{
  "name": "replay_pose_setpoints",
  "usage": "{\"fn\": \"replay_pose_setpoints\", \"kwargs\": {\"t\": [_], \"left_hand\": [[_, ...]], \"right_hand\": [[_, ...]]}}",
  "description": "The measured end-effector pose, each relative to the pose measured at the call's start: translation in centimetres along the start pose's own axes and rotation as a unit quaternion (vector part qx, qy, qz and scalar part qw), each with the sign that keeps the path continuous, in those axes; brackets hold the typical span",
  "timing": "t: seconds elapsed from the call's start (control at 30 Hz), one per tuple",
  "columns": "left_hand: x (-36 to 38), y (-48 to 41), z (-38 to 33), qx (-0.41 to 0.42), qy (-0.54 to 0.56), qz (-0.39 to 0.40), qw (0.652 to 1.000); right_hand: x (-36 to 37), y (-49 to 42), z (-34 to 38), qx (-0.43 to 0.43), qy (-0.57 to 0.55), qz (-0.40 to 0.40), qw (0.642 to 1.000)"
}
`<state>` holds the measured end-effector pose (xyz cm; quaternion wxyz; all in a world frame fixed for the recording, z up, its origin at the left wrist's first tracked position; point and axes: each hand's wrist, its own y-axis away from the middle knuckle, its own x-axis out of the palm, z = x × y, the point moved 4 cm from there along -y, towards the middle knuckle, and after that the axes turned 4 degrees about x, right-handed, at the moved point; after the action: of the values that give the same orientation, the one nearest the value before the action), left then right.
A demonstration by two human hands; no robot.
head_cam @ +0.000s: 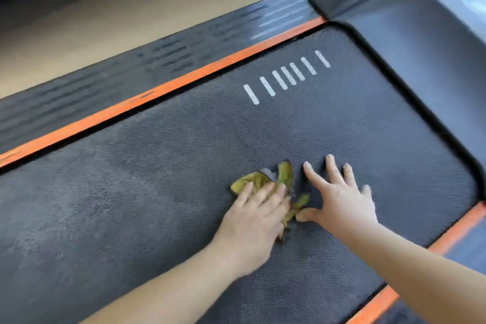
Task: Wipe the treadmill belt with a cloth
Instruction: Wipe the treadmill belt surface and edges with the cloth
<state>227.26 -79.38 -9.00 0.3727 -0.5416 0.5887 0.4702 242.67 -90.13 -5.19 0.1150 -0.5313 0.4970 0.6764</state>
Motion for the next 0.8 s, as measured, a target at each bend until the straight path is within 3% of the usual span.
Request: {"fn": "replay_pose_setpoints", "kwargs": {"t": [0.07,0.1,0.2,0.27,0.3,0.4,0.47,0.5,0.6,0.63,0.67,0.8], "left_hand": [[0.5,0.3,-0.1,0.101,-0.036,0.040,0.993],[0.3,-0.3,1.1,0.109,-0.055,0.038,0.992],[-2.0,-2.7,5.8,-0.049,-0.029,-0.028,0.998],[-2.4,-3.2,5.2,-0.143,0.017,-0.044,0.989],[-2.1,-3.1,3.6,-0.127,0.022,-0.047,0.990],[-0.3,-1.2,-1.1,0.057,-0.011,0.018,0.998],[-0.5,-1.7,0.3,0.100,-0.049,0.031,0.993],[-1.1,-2.5,1.8,0.075,-0.061,0.016,0.995],[-2.5,-3.7,6.3,-0.155,0.001,-0.024,0.988],[-2.4,-3.6,5.8,-0.185,0.024,-0.043,0.981],[-1.9,-3.2,4.3,-0.171,0.031,-0.042,0.984],[0.7,-0.6,-1.6,0.088,-0.017,0.031,0.996]], "right_hand": [[0.1,-0.4,-0.1,-0.005,-0.019,0.022,1.000],[0.1,-0.5,-0.1,-0.007,-0.026,0.028,0.999],[0.0,-0.4,-0.4,-0.007,-0.034,0.040,0.999],[0.1,-0.4,-0.5,-0.008,-0.038,0.040,0.998],[0.0,-0.4,-0.5,-0.011,-0.038,0.037,0.999],[-0.1,-0.2,-0.6,-0.024,-0.036,0.037,0.998],[-0.4,-0.1,-0.9,-0.032,-0.043,0.043,0.998],[-0.7,0.0,-1.2,-0.032,-0.055,0.044,0.997],[-1.2,0.5,-2.3,-0.039,-0.120,0.023,0.992],[-1.3,0.8,-2.7,-0.037,-0.145,0.013,0.989],[-1.1,1.3,-3.0,-0.034,-0.151,0.010,0.988],[1.1,3.1,-4.7,0.033,-0.038,0.015,0.999]]}}
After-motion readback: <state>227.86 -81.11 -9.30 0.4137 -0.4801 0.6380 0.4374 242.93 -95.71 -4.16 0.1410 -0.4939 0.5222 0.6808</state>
